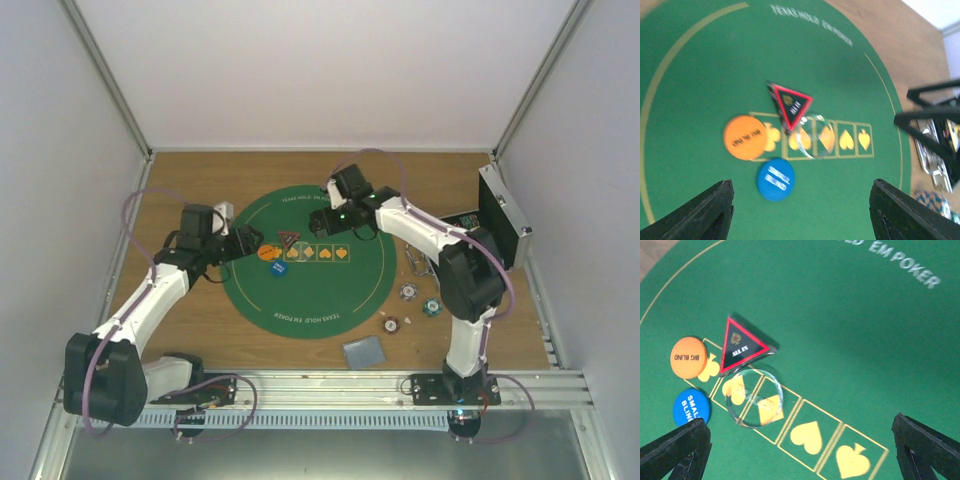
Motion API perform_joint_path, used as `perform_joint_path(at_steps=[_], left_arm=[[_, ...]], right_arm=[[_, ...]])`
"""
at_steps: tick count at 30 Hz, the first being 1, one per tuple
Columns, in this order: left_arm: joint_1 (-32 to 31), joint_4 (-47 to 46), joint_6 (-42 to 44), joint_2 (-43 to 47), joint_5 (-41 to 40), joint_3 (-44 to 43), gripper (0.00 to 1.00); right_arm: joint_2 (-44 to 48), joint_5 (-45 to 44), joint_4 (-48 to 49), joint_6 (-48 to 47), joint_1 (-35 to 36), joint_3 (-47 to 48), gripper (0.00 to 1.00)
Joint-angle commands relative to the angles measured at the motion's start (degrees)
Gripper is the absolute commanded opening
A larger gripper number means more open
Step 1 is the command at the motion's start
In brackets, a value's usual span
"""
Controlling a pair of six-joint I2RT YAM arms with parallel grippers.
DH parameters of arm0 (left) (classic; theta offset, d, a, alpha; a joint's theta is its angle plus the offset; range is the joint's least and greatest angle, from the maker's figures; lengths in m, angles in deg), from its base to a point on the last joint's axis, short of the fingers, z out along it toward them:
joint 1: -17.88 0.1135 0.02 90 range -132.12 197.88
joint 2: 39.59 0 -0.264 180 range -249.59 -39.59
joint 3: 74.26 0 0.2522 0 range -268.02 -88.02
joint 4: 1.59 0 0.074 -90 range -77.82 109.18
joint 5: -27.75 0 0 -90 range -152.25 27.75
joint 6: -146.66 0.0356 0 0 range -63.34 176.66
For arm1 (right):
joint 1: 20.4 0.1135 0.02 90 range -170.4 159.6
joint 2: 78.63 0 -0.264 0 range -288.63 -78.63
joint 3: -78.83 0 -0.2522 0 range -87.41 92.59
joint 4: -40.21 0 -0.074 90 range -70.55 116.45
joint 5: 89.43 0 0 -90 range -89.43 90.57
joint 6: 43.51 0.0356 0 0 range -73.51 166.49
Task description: Distribute texas hold em gaming equipment
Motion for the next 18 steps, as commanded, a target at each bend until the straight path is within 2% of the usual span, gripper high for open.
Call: perform_joint_path(at_steps=[1,7,12,18], left_arm=[[5.93,0.44,3.0,0.5,2.25,-2.54,0.76],[7.2,2.1,5.48,1.22,2.29,-4.77,0.76],[7.25,1.27,2.53,3.34,2.97,-1.19,0.76],[7.25,1.9,1.59,5.29,2.49,0.66,0.76]], right_arm=[[-4.28,-8.45,-2.88,-1.77,5.24,3.46,1.0],[-10.91,-10.91,-4.35,-2.94,10.31,8.19,1.0],[-14.01,-13.21,-6.14,-5.52,12.36,11.04,1.0],[-15.79,-11.99,-5.43,-6.58,13.68,10.78,1.0]])
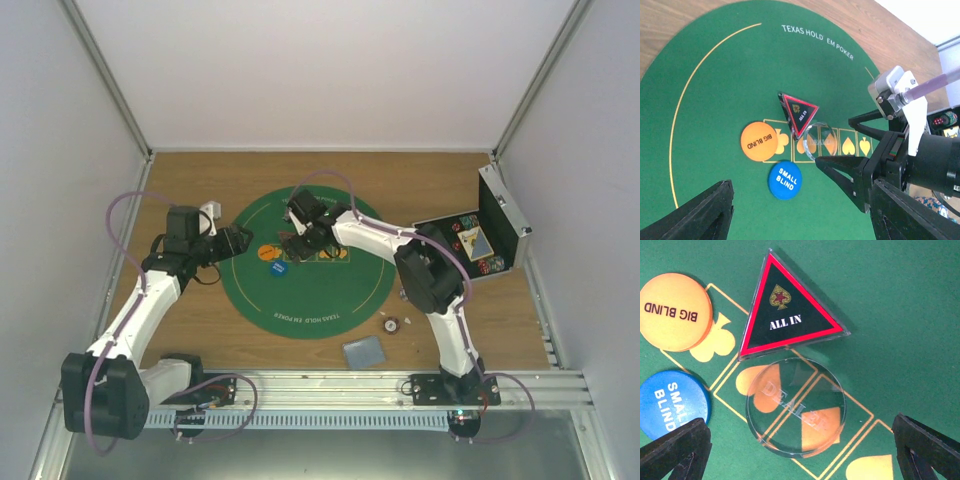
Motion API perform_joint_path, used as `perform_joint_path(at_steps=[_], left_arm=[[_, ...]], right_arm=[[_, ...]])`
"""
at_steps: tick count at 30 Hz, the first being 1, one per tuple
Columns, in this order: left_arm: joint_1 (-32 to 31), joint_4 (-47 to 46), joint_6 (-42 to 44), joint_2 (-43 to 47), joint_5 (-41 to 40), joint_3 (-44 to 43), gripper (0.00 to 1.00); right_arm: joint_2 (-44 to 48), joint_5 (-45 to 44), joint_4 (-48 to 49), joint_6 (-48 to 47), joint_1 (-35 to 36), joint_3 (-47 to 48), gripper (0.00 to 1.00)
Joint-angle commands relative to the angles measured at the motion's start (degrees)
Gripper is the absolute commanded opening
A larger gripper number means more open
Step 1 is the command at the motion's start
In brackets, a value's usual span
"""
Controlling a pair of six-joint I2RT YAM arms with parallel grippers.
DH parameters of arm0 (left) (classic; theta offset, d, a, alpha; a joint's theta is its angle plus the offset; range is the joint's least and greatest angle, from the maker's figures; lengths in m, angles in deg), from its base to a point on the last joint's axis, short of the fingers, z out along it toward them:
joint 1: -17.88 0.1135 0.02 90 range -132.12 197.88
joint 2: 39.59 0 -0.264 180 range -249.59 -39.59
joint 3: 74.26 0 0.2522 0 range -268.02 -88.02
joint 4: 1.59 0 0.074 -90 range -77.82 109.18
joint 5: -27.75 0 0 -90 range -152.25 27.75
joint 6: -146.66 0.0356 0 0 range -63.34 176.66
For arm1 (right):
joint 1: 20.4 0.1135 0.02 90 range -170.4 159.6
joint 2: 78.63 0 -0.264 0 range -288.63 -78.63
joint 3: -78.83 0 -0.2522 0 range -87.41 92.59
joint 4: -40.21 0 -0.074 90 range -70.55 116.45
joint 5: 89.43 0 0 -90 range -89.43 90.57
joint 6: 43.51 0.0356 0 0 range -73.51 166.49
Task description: Distribute texas hold em gaming equipment
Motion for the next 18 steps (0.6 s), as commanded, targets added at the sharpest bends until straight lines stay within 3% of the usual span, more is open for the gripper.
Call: perform_joint_path(at_steps=[1,10,18], left_arm=[[0.31,0.34,-0.48,1.21,0.48,0.4,0.76],[0.27,1.03,0.24,0.61,-0.19,0.01,0.76],[0.3,0.25,0.04,-0.62,-0.45,-0.44,0.76]], right_arm=[[-2.29,-0.67,-0.88,-1.74,1.12,1.61,1.0],[-6.55,-0.32,-1.68,-2.36,1.34,4.56,0.99],[-6.9,-0.83,-2.38,-2.62,1.4,3.41,0.83]])
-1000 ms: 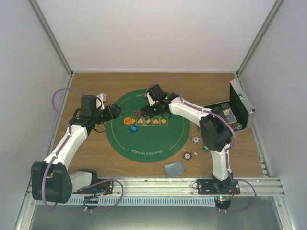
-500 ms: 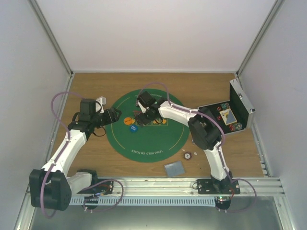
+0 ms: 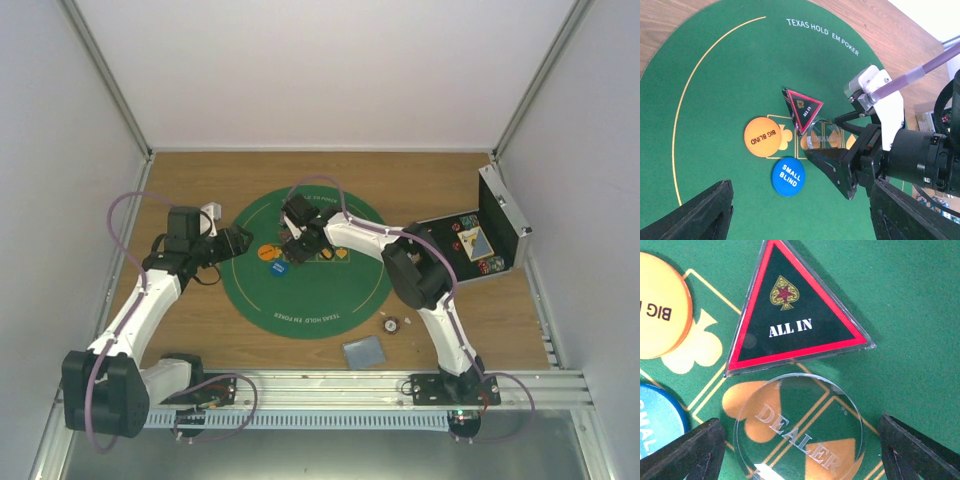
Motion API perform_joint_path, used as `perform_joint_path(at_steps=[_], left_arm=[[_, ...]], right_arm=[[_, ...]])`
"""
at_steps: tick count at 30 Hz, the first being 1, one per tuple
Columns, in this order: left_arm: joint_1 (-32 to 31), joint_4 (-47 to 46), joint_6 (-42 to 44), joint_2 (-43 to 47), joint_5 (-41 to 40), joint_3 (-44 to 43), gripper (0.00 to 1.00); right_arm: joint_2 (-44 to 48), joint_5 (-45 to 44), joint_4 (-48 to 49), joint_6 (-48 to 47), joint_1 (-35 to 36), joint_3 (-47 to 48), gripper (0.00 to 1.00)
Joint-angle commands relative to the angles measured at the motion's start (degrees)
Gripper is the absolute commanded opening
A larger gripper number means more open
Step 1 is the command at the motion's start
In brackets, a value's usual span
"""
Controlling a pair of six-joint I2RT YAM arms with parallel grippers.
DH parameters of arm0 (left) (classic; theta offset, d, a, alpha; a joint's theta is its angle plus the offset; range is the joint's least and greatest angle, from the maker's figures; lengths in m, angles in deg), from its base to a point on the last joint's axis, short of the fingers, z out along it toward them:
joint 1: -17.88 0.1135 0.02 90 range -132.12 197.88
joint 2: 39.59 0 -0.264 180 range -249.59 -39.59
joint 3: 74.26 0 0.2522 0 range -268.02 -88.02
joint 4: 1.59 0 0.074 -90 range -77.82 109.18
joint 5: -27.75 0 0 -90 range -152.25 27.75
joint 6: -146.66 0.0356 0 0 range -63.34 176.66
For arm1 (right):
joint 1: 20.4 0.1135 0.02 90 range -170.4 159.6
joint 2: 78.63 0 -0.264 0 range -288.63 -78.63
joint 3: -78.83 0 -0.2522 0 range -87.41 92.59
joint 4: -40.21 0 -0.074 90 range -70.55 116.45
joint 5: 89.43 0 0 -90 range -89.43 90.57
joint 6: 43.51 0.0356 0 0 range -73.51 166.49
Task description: Distribute texas hold em gaming equipment
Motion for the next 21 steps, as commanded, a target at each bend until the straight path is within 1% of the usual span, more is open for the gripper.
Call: perform_joint_path(at_steps=[1,11,16,21], left_arm=[[0.28,-0.99,0.27,-0.67,-0.44,-0.79,0.76],[0.28,-1.23,0.03,-0.9,-0.22,-0.04,0.76],[0.32,-1.19,-0.16,-0.89,-0.13,0.13,0.76],[0.31,-1.42,-0.29,-1.04,0.11,0.52,0.76]], right_arm=[[-1.25,-0.44,-1.73,-0.29,0.61,-0.51,0.8],[2.09,-2.39,-0.79,0.55,1.21,-5.06,0.64],[5.5,-2.7,-0.23,1.5,1.45,-9.02,0.63],[10.26,-3.41,0.03,2.36,1.44,-15.83,0.62]])
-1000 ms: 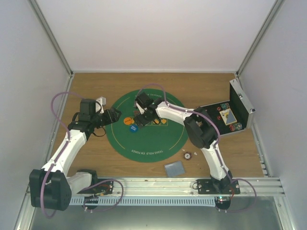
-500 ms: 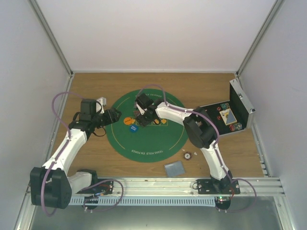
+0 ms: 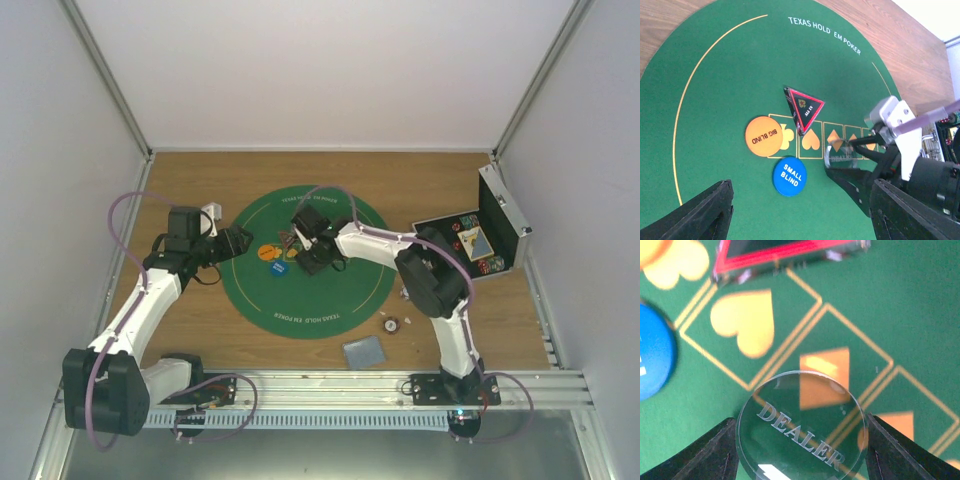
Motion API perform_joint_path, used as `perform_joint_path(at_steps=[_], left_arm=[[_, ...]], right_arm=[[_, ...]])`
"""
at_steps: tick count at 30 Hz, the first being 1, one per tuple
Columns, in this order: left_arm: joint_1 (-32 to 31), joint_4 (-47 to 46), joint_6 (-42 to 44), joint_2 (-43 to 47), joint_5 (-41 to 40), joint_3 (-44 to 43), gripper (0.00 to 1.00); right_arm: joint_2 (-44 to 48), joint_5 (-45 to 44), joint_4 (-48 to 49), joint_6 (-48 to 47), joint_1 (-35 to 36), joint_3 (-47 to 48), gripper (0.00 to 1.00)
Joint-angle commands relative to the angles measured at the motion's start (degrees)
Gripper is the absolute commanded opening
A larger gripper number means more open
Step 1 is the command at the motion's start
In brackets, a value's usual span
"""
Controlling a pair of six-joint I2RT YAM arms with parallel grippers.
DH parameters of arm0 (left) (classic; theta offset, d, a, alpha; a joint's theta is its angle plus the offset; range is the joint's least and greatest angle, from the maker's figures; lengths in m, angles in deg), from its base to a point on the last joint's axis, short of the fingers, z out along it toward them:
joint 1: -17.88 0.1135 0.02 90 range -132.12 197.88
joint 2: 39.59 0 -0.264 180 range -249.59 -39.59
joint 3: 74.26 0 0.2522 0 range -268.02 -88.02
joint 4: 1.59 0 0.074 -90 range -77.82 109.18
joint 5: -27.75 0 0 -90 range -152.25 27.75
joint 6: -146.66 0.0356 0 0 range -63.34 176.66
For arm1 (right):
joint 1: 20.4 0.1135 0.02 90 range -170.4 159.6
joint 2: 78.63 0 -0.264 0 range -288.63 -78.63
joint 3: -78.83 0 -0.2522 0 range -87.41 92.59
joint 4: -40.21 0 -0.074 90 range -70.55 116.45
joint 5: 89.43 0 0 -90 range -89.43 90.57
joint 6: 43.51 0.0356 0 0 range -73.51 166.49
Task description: Distribute texas hold em gaming equipment
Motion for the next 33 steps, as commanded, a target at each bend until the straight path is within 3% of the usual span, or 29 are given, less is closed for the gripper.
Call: perform_joint_path(at_steps=[1,14,21,33], left_arm=[[0.29,-1.43,-0.32,-0.37,0.37,0.61,0.76],[0.09,-2.74,1.36,-2.9,2.11,0.3,0.76],[-1.78,-2.3,5.27,-5.89,1.38,-2.36,0.76],[-4.86,-4.96,4.16,-10.92,2.04,-2.92,0.76]], right_arm=[[4.71,-1.42,-3.01,1.39,0.68,-6.42,0.62],[18.46,0.91,-0.9,4.56,1.04,-27.26,0.62],[20.75,1.97,-0.92,6.61,2.05,-31.18,0.62],[22.94,2.5,-1.16,8.98,3.61,-32.96,0.63]])
